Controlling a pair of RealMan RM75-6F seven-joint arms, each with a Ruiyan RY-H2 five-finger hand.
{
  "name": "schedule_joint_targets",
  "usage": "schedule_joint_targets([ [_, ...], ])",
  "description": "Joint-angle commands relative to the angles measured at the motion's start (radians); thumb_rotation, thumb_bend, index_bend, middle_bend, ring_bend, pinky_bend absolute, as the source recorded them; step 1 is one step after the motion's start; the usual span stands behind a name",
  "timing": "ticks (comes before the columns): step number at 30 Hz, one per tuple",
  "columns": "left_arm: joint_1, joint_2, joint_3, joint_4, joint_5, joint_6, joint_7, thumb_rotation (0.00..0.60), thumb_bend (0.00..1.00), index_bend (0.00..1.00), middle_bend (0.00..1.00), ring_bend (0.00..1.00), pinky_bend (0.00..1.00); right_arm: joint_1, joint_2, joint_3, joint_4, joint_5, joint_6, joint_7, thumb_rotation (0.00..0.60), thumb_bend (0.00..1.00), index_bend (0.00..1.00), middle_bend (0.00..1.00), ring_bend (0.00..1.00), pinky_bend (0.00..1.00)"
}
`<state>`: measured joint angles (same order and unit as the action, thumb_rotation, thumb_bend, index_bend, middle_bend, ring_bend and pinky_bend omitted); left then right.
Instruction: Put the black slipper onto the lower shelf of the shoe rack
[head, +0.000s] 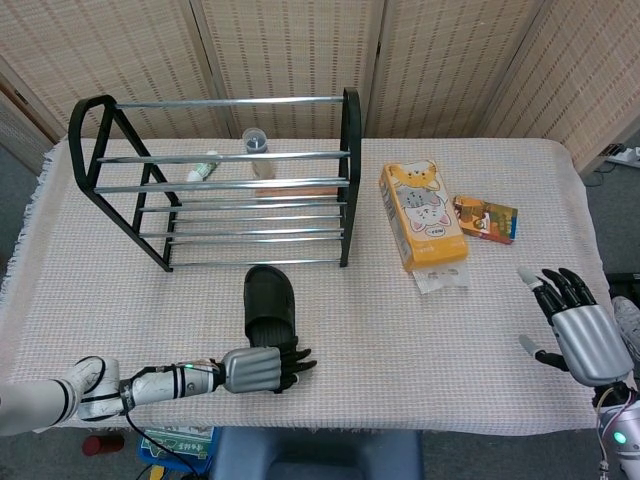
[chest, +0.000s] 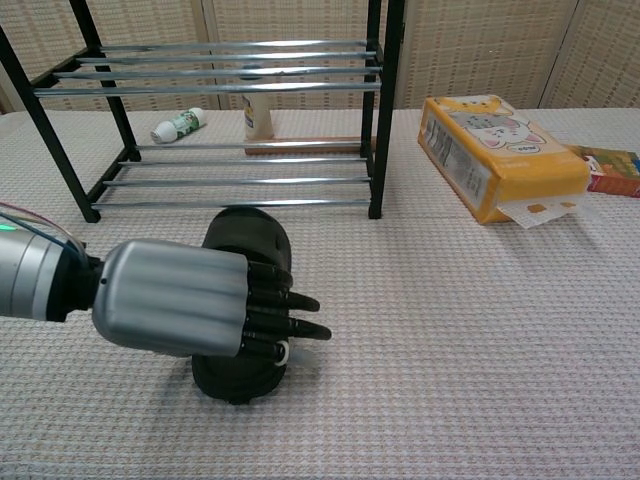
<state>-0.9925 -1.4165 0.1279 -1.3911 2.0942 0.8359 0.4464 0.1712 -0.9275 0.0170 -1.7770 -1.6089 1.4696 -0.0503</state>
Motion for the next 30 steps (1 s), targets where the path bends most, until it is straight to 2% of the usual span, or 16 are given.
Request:
schedule_joint_targets([
  [1,-0.007,0.009,-0.018,-0.032,-0.032,-0.04,0.041,0.6,0.23,0.09,0.01,0.01,0.21,-0.005,-0.001,0.001,0.005,-0.003,0.005,0.007,0.6,0.22,0.0,0.2,0.15,0.09],
  [8,-0.018,0.006,-0.017,-0.049,-0.054,-0.068,0.065,0.6,0.23,0.15,0.01,0.01,0.21,-0.015,-0.004,0.003,0.016,-0.003,0.013,0.021,0.6,0.22,0.0,0.2,0.15,0.09],
  [13,-0.03,0.0,-0.007,-0.04,-0.054,-0.061,0.044,0.6,0.23,0.25,0.06,0.04,0.21,-0.019,-0.003,0.006,0.02,-0.006,0.015,0.026,0.6,0.22,0.0,0.2,0.15,0.09],
  [20,-0.045,-0.008,0.004,-0.03,-0.061,-0.062,0.023,0.6,0.23,0.29,0.08,0.07,0.21,-0.024,-0.003,0.011,0.022,-0.002,0.016,0.032,0.6,0.22,0.0,0.2,0.15,0.09],
  [25,-0.059,-0.012,0.019,-0.025,-0.053,-0.048,-0.011,0.6,0.23,0.39,0.16,0.15,0.28,-0.027,-0.004,0.015,0.025,0.0,0.018,0.035,0.6,0.22,0.0,0.2,0.15,0.09],
  [30,-0.064,-0.004,0.037,-0.018,-0.026,0.008,-0.042,0.6,0.23,0.48,0.28,0.24,0.4,-0.03,-0.004,0.018,0.024,0.0,0.019,0.035,0.6,0.22,0.0,0.2,0.15,0.09],
])
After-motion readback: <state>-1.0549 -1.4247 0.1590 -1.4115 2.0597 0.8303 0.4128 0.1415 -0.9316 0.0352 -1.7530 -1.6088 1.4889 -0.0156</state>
